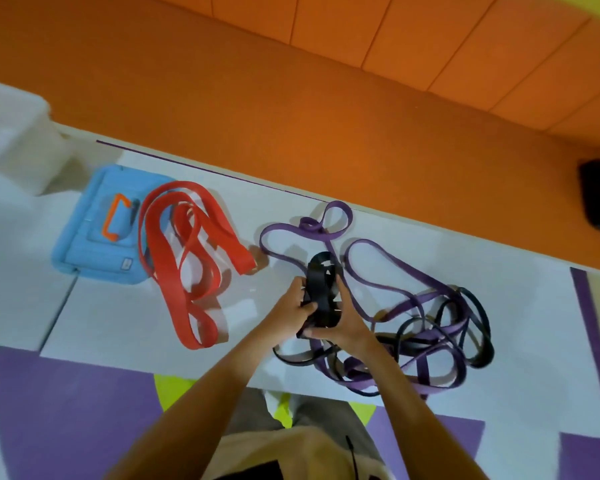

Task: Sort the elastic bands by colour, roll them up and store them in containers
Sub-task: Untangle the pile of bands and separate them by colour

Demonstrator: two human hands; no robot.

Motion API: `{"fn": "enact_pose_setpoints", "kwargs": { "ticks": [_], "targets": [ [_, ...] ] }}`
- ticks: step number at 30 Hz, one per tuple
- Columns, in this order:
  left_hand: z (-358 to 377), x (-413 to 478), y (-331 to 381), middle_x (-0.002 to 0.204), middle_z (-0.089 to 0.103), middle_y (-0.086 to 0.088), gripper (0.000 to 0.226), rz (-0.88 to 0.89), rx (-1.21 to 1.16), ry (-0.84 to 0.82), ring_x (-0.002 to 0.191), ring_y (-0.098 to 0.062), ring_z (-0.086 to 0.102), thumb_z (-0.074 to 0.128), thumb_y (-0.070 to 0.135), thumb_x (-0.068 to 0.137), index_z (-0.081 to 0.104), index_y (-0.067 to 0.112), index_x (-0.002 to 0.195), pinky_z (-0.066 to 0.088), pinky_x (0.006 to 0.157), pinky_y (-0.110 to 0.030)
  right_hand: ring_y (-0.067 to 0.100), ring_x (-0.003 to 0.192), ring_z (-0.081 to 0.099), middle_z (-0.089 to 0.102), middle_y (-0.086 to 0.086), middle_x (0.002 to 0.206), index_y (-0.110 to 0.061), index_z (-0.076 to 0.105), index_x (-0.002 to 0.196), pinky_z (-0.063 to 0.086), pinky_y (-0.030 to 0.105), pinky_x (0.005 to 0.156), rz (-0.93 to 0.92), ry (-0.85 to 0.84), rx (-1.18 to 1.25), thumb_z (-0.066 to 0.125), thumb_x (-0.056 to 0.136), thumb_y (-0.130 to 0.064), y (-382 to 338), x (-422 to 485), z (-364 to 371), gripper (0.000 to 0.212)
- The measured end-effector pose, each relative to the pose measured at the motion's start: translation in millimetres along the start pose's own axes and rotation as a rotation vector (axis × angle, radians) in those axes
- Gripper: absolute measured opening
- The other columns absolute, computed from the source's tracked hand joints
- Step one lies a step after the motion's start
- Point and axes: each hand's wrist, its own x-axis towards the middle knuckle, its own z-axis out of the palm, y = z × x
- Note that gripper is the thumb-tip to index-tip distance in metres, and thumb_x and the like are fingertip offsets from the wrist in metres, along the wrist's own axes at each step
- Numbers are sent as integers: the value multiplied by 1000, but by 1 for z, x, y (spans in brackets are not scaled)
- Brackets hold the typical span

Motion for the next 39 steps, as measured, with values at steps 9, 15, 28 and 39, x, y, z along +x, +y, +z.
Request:
{"fn": "enact_pose_setpoints", "kwargs": {
  "ticks": [9,15,28,39],
  "targets": [
    [-11,3,67,102,68,2,21,136,220,-227,104,-22,66,53,37,106,68,26,97,48,91,-34,19,98,76,77,6,106,-29,59,119,62,25,77,41,527,135,83,85,-2,-21,-22,-10,50],
    [-12,7,30,132,64,-3,35,134,286,52,126,-24,60,52,41,107,65,18,130,47,110,-46,-3,88,68,73,-22,91,-55,64,94,54,15,74,67,757,172,83,85,-18,-24,-39,-41,42],
    [-13,-5,-66,119,69,-2,23,-149,925,17,113,-29,66,63,17,94,66,20,117,50,90,-36,-3,87,72,75,-23,94,-56,67,99,55,27,78,72,1003,265,81,69,-42,-11,-98,-111,35],
    [70,21,10,107,72,12,16,330,532,163,89,-4,66,68,18,98,73,21,113,52,82,-21,23,94,71,73,-3,96,-29,66,110,61,43,85,74,1080,-21,79,84,-18,10,-120,-185,31]
  ]
}}
